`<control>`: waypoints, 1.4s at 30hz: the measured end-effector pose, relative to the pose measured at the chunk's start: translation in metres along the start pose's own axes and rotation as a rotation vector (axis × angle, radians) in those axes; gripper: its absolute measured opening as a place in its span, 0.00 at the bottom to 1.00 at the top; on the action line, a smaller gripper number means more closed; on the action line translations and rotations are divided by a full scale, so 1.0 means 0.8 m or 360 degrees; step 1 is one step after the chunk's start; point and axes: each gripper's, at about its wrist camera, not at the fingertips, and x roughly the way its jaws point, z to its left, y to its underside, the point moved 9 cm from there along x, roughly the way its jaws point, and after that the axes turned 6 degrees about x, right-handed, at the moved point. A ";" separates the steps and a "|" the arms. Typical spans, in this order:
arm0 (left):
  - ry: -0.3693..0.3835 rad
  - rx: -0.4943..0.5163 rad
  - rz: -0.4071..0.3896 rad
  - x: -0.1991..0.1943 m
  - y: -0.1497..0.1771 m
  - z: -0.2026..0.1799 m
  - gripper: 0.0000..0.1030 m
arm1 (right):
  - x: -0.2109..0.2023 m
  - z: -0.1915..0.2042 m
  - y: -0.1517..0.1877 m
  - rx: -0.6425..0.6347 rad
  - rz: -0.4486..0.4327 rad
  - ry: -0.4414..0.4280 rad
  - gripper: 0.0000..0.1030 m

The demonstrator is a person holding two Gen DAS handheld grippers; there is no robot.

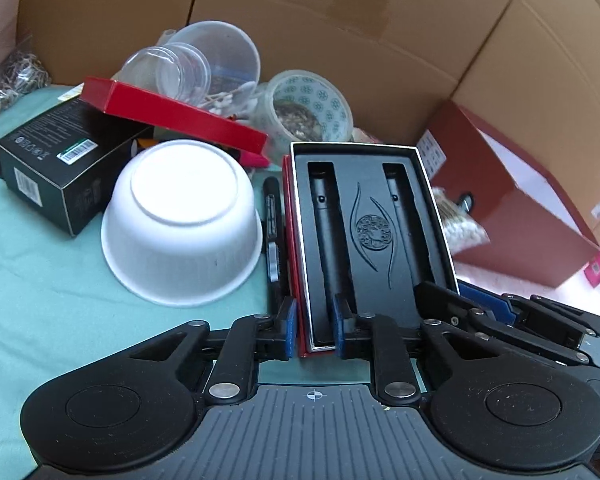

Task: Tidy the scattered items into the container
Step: 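Close the left gripper on the black pen case and lift it, then carry the pen case with the left gripper over the maroon shoebox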

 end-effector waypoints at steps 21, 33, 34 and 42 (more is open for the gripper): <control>0.0030 0.0203 0.0174 -0.085 0.093 -0.044 0.24 | -0.106 0.011 0.091 0.0055 0.0139 -0.0064 0.24; -0.0008 0.0240 0.0170 -0.051 0.066 -0.053 0.37 | -0.076 0.007 0.072 0.0049 0.0093 0.0046 0.25; -0.0017 0.0248 0.0174 -0.048 0.067 -0.051 0.32 | -0.074 0.005 0.075 0.0056 0.0105 0.0048 0.25; -0.0030 0.0294 0.0166 -0.045 0.067 -0.051 0.24 | -0.071 0.001 0.076 0.0107 0.0111 0.0046 0.25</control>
